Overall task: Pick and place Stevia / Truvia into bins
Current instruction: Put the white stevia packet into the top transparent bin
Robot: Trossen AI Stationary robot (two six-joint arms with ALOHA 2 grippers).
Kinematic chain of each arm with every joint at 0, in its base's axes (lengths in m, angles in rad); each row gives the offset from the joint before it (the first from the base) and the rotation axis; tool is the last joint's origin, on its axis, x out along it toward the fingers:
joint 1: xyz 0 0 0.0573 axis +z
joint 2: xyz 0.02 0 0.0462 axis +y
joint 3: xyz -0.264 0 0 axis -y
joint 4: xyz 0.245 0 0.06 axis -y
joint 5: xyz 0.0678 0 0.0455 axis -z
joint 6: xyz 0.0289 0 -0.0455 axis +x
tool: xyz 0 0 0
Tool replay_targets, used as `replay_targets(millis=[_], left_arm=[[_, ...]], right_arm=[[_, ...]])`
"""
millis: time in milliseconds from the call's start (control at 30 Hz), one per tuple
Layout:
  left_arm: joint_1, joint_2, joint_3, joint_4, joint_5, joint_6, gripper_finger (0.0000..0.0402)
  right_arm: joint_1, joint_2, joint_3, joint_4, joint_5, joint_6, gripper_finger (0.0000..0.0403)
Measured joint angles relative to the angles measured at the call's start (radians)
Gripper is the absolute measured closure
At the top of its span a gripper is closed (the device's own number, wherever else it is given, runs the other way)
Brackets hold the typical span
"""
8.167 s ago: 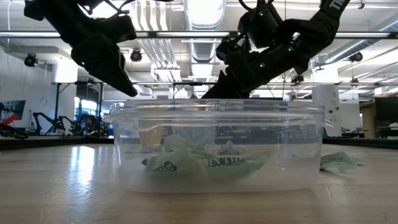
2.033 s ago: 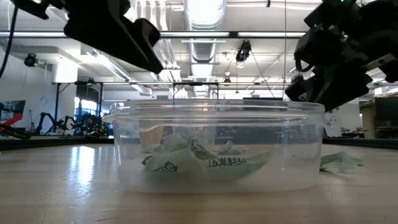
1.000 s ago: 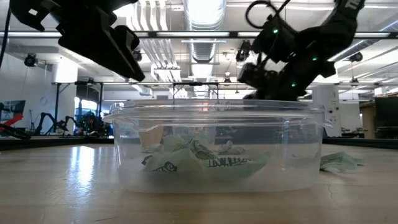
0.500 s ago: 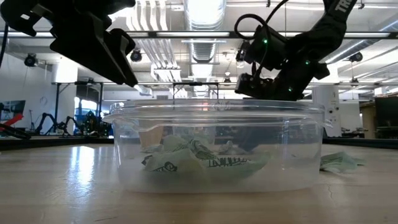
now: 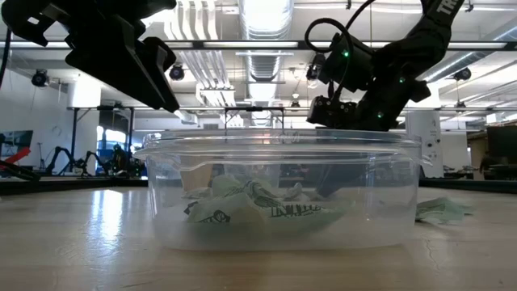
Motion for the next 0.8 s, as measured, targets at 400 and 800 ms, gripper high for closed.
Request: replay_targets(millis=[400, 800], left_arm=[[0.0, 0.0, 0.0, -0.012, 0.0, -0.002, 0.0249], [0.0, 0.0, 0.0, -0.015, -0.007, -0.003, 0.0249]], right_arm=[[0.009, -0.095, -0.006, -0.03, -0.021, -0.008, 0.0394], [0.018, -0.159, -0.003, 0.174, 0.029, -0.056, 0.0394]])
